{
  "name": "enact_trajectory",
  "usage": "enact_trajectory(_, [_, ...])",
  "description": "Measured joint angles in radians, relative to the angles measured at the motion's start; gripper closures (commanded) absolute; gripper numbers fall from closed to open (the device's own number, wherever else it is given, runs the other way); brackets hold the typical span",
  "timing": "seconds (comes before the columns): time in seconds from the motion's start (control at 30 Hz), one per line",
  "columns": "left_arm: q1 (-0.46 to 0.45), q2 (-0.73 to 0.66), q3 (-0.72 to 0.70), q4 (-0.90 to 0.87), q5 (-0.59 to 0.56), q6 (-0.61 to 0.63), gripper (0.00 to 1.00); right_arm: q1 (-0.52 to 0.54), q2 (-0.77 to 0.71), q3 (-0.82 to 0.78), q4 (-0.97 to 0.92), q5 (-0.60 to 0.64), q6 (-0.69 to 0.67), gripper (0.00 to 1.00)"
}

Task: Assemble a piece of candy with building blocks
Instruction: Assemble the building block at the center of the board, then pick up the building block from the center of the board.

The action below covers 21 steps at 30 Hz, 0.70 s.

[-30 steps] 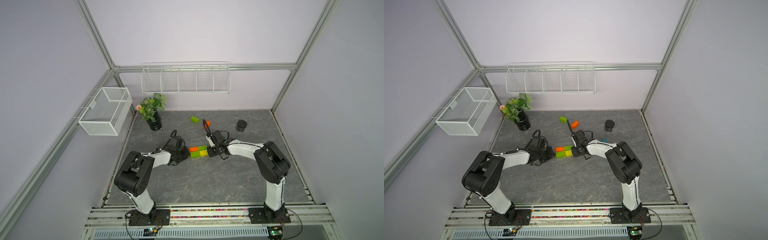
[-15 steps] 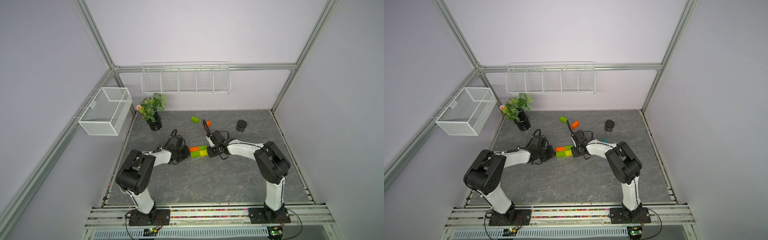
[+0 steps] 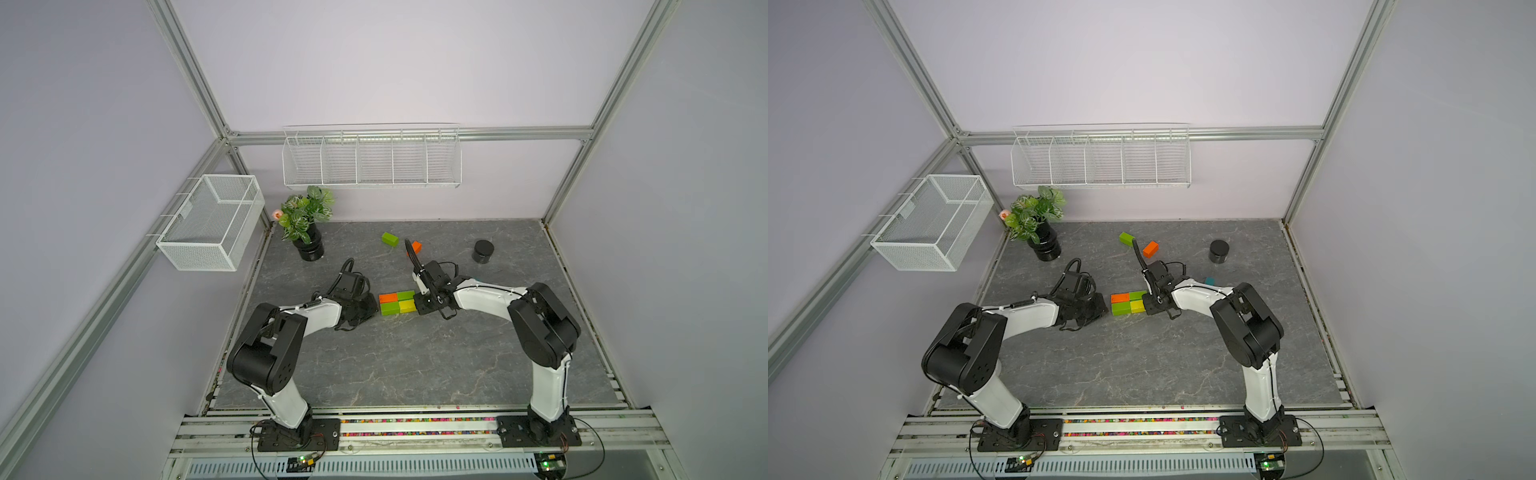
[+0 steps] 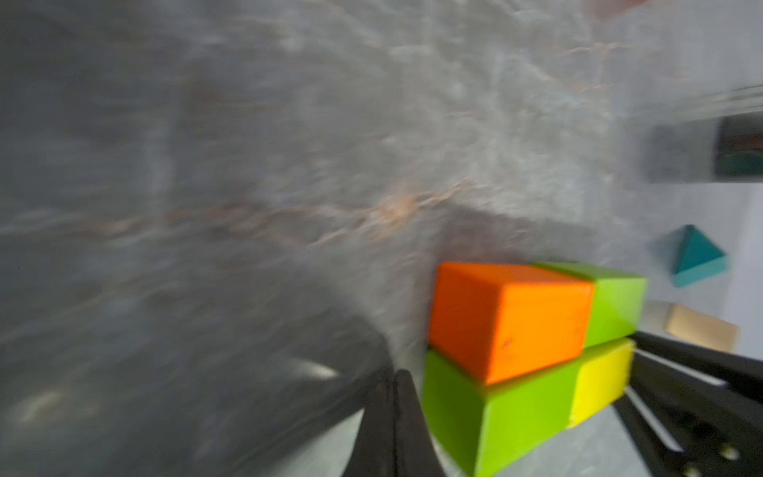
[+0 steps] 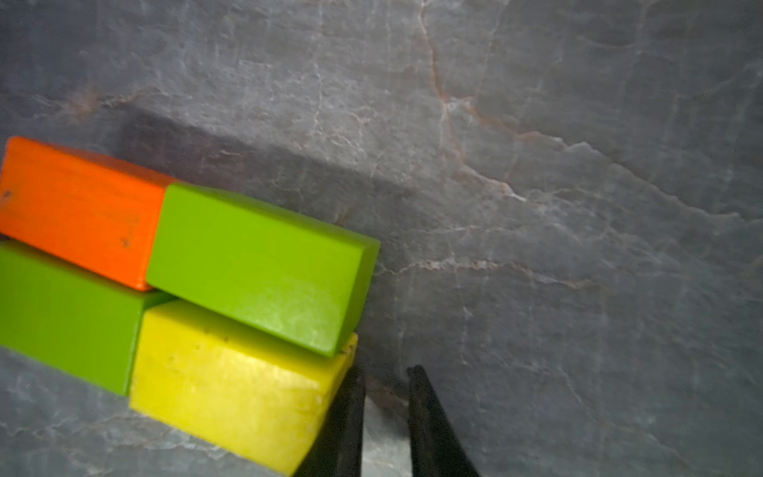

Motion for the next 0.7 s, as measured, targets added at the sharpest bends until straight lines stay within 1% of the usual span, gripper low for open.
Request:
enact_trajectory(0.03, [0.013, -0.027, 0.0, -0.052, -0.023, 0.008, 1.0, -0.005, -0.011, 0.0, -0.01, 0.005, 0.0, 0.68])
enact_trajectory(0.1, [0.058, -0.096, -0.002, -0.135, -0.061, 0.023, 1.0, -0.018, -0.041, 0.0, -0.026, 0.019, 0.0, 0.55])
enact_trajectory(0.13, [0.085, -0.14, -0.005, -0.161, -0.074, 0.026, 1.0, -0.029, -0.066, 0.0, -0.035, 0.028, 0.0, 0.51])
enact_trajectory(0.2, [0.138, -0.23, -0.008, -0.185, -0.095, 0.03, 1.0, -0.051, -0.108, 0.024, -0.064, 0.047, -0.016, 0.5])
enact_trajectory(0.27, [0.182, -0.308, -0.008, -0.183, -0.111, 0.03, 1.0, -0.076, -0.127, 0.091, -0.093, 0.061, -0.026, 0.45])
enact_trajectory(0.33, [0.201, -0.347, -0.005, -0.176, -0.117, 0.03, 1.0, -0.095, -0.119, 0.174, -0.109, 0.069, -0.034, 0.42])
enact_trajectory(0.4, [0.202, -0.341, 0.002, -0.172, -0.116, 0.033, 1.0, -0.113, -0.087, 0.287, -0.14, 0.069, -0.038, 0.4])
enact_trajectory(0.5, [0.202, -0.293, 0.006, -0.163, -0.101, 0.033, 1.0, -0.129, 0.033, 0.523, -0.206, 0.052, -0.036, 0.43])
enact_trajectory(0.6, [0.202, -0.248, 0.001, -0.149, -0.074, 0.031, 1.0, -0.131, 0.207, 0.804, -0.291, 0.069, -0.017, 0.43])
enact_trajectory(0.7, [0.202, -0.244, -0.024, -0.123, -0.046, 0.023, 1.0, -0.13, 0.396, 1.099, -0.411, 0.109, 0.019, 0.43])
